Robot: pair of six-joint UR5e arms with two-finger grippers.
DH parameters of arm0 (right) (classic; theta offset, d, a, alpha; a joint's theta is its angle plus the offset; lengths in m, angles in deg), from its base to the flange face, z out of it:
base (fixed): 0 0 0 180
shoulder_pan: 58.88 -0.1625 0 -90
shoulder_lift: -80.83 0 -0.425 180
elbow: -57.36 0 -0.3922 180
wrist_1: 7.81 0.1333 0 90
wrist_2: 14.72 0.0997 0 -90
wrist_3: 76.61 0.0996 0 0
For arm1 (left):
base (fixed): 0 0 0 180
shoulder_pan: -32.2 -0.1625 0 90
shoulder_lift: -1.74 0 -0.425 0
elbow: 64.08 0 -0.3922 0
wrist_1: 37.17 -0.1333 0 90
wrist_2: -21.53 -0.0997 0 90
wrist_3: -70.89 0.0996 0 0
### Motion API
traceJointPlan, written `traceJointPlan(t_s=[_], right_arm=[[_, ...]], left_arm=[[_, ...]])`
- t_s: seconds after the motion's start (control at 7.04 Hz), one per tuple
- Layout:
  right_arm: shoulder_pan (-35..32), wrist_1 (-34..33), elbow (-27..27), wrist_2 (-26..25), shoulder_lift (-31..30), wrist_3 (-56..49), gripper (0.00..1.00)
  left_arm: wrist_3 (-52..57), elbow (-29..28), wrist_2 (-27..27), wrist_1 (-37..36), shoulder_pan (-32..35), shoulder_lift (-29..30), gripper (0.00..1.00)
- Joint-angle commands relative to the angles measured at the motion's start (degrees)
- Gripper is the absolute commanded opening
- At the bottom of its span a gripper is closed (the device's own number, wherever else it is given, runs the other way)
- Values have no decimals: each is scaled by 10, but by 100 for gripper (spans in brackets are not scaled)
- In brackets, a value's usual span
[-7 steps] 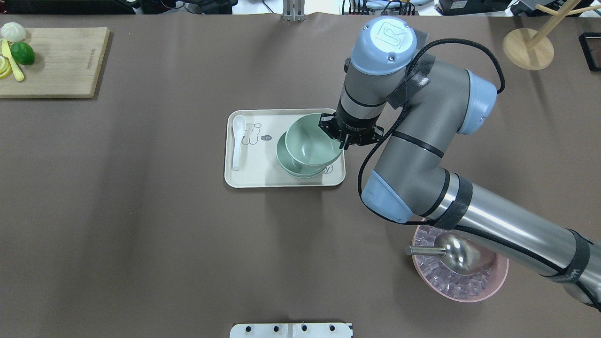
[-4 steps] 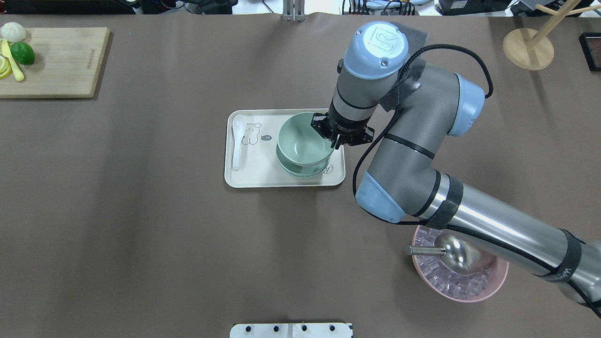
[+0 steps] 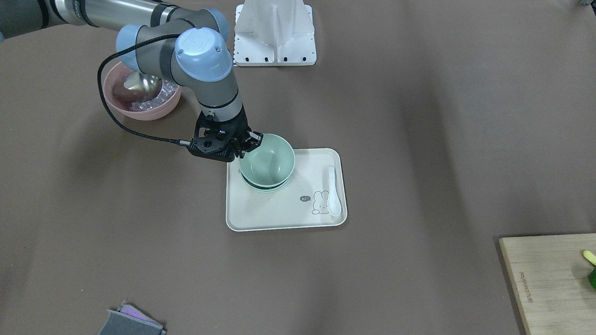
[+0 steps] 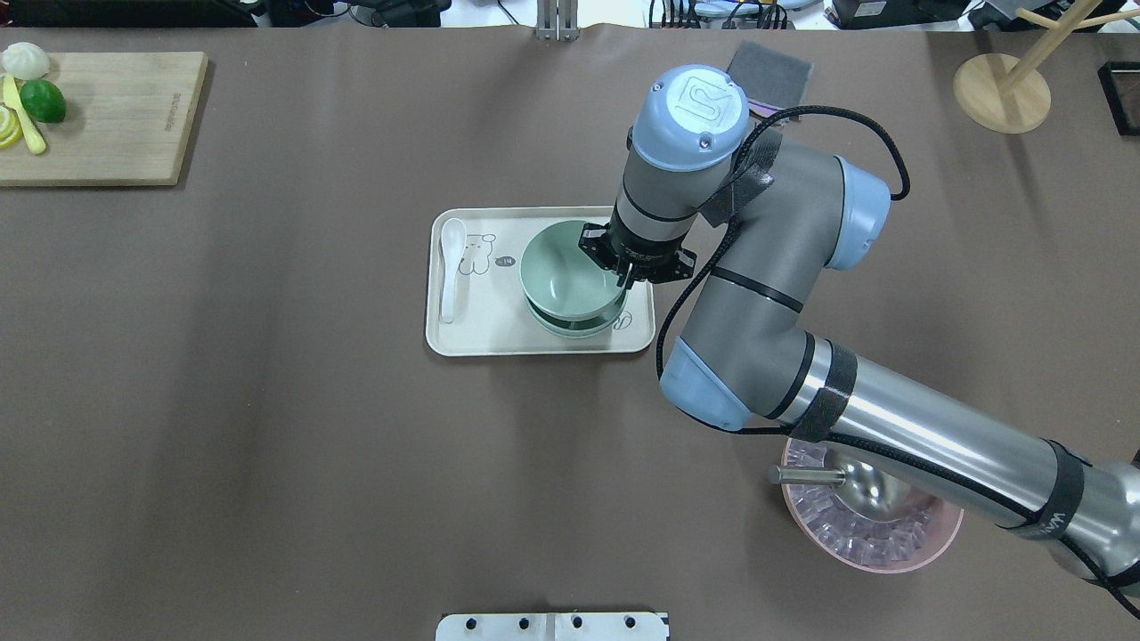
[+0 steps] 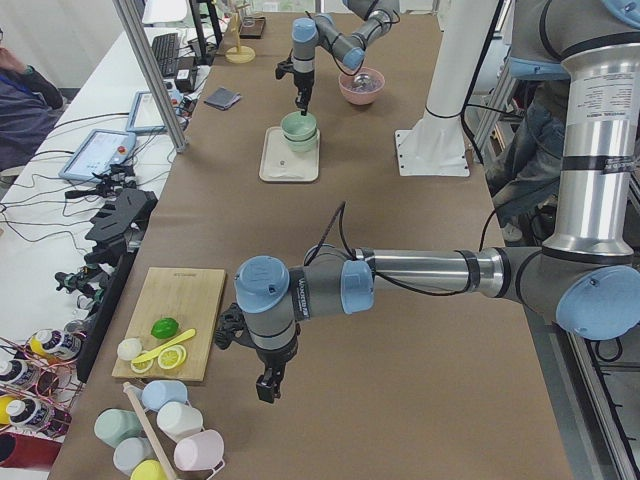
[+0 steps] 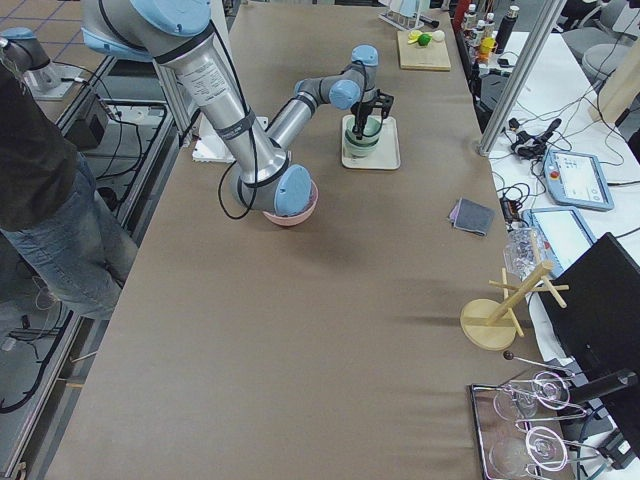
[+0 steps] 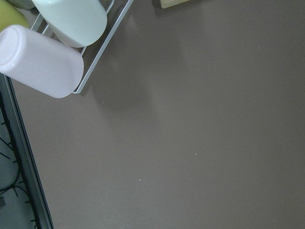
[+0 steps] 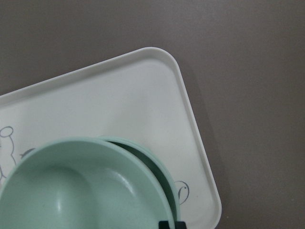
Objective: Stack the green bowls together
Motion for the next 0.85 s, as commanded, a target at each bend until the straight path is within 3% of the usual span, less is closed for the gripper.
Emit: traceJointPlan(t_s=[0.0,0.71], right_arm=[[6,1,2,-4,-5,-3,0],[12,20,17,-7,-5,0,0]], left_arm=[[0,7,-1,-1,0,0,98],[0,6,-1,-1,-1,0,98]])
